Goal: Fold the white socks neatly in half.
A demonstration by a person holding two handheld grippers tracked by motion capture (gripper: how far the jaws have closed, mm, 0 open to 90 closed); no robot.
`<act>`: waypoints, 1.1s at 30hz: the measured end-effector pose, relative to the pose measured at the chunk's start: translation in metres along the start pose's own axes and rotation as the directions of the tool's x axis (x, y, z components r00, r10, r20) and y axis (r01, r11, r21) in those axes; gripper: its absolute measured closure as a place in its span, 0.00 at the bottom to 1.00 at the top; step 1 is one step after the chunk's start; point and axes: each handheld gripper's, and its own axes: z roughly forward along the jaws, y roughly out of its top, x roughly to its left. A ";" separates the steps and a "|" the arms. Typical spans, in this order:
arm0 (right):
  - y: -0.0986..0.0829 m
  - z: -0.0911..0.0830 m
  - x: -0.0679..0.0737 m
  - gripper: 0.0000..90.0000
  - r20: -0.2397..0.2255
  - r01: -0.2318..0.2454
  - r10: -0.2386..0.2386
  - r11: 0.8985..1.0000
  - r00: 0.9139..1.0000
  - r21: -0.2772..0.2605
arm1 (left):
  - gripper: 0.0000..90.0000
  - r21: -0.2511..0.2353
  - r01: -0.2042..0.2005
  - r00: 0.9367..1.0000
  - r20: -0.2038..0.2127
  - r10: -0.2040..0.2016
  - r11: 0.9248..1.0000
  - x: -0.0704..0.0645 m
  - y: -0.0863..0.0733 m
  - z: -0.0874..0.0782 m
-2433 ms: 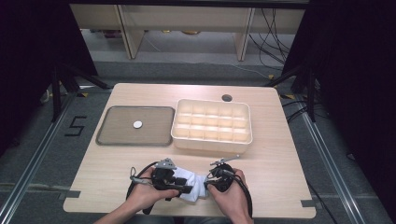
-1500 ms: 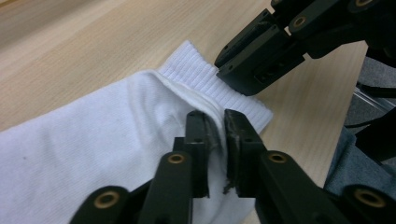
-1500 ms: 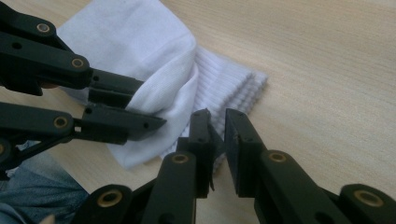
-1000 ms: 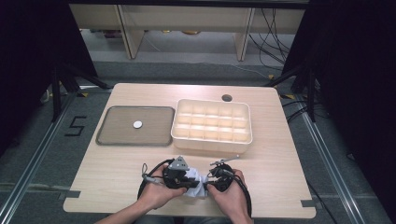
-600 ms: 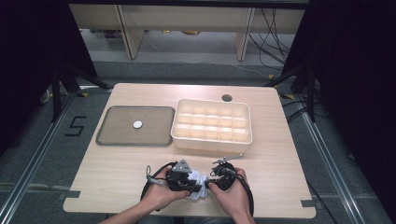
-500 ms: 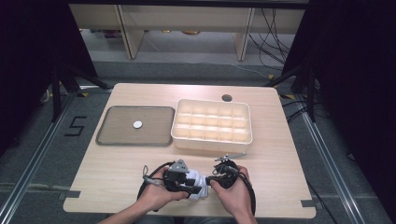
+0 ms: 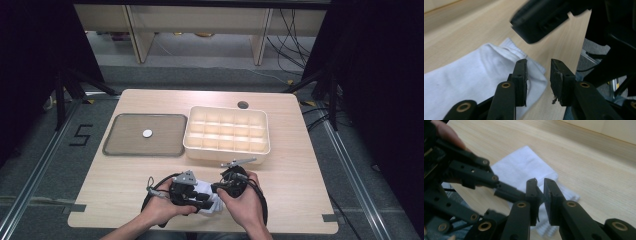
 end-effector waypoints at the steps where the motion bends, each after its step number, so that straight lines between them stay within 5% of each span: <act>1: 0.001 0.001 0.001 0.93 -0.007 -0.019 0.019 1.000 1.000 0.001 | 0.72 0.003 -0.006 1.000 -0.004 0.006 1.000 0.000 -0.001 -0.003; 2: 0.002 0.001 -0.001 0.93 -0.006 0.017 -0.017 1.000 1.000 -0.001 | 0.72 0.006 -0.013 1.000 -0.009 0.013 1.000 0.001 -0.001 -0.006; 8: 0.005 0.016 0.010 0.98 -0.074 0.039 -0.035 0.998 0.997 0.054 | 0.70 -0.036 0.009 0.996 -0.091 -0.012 0.999 0.014 -0.007 -0.043; 11: 0.003 0.025 0.012 0.98 -0.079 0.033 -0.026 0.996 0.997 0.087 | 0.66 -0.073 0.079 0.977 -0.194 -0.092 0.994 0.034 -0.014 -0.063; 14: 0.000 0.034 0.008 0.98 -0.048 0.041 -0.035 0.991 0.998 0.125 | 0.62 -0.102 0.163 0.958 -0.220 -0.182 0.981 0.049 -0.019 -0.071; 20: -0.006 0.042 0.002 0.98 -0.020 0.017 -0.014 0.986 1.000 0.165 | 0.54 -0.101 0.329 0.921 -0.185 -0.342 0.939 0.065 -0.024 -0.059; 24: -0.010 0.042 -0.001 0.98 -0.015 0.015 -0.012 0.987 1.000 0.161 | 0.53 -0.051 0.383 0.912 -0.140 -0.386 0.923 0.069 -0.028 -0.045; 26: -0.011 0.044 -0.005 0.98 -0.038 0.045 -0.040 0.988 0.998 0.150 | 0.55 -0.036 0.388 0.911 -0.134 -0.389 0.921 0.068 -0.029 -0.041; 27: -0.012 0.044 -0.005 0.98 -0.022 0.010 -0.006 0.986 1.000 0.169 | 0.57 -0.029 0.389 0.912 -0.126 -0.390 0.921 0.068 -0.030 -0.039; 30: -0.012 0.044 -0.005 0.98 -0.025 0.010 -0.006 0.986 1.000 0.167 | 0.63 -0.010 0.418 0.900 -0.133 -0.416 0.908 0.066 -0.031 -0.033; 33: -0.013 0.045 -0.005 0.99 0.003 0.003 -0.003 0.985 1.000 0.170 | 0.73 0.002 0.422 0.900 -0.122 -0.418 0.907 0.066 -0.031 -0.031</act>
